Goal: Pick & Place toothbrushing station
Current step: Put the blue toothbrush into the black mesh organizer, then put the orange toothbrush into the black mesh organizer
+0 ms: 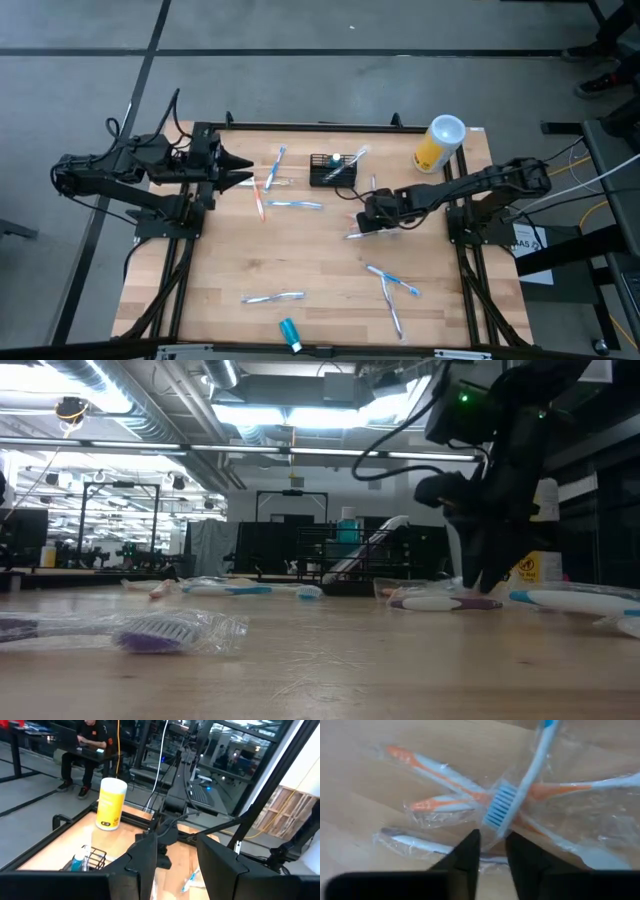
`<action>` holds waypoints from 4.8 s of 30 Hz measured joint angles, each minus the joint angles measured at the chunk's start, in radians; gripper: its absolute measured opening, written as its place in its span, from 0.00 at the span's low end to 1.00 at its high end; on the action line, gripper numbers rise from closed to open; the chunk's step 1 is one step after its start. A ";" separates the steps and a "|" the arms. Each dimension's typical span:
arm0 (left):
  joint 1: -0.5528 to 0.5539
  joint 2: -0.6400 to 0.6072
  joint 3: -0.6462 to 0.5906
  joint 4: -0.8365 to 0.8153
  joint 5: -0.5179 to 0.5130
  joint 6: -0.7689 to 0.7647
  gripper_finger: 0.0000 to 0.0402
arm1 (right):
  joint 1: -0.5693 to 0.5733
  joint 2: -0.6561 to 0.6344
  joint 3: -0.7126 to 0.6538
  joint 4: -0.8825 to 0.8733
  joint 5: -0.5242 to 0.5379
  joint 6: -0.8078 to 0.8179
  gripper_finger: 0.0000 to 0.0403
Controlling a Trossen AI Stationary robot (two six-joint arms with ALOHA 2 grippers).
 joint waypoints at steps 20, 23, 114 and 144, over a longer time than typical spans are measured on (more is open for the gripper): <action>0.000 -0.008 0.000 0.025 -0.045 0.016 0.33 | 0.179 -0.138 0.514 -0.215 0.312 -0.166 0.00; 0.000 -0.008 0.000 0.032 -0.046 0.016 0.33 | 0.135 -0.138 0.545 -0.221 0.346 -0.214 0.00; 0.000 -0.029 -0.001 0.038 -0.080 0.027 0.33 | -0.246 0.147 0.552 0.345 -0.107 -0.444 0.43; 0.000 -0.029 -0.001 0.029 -0.116 0.009 0.33 | 0.074 -0.164 0.111 -0.324 -0.090 -0.091 0.36</action>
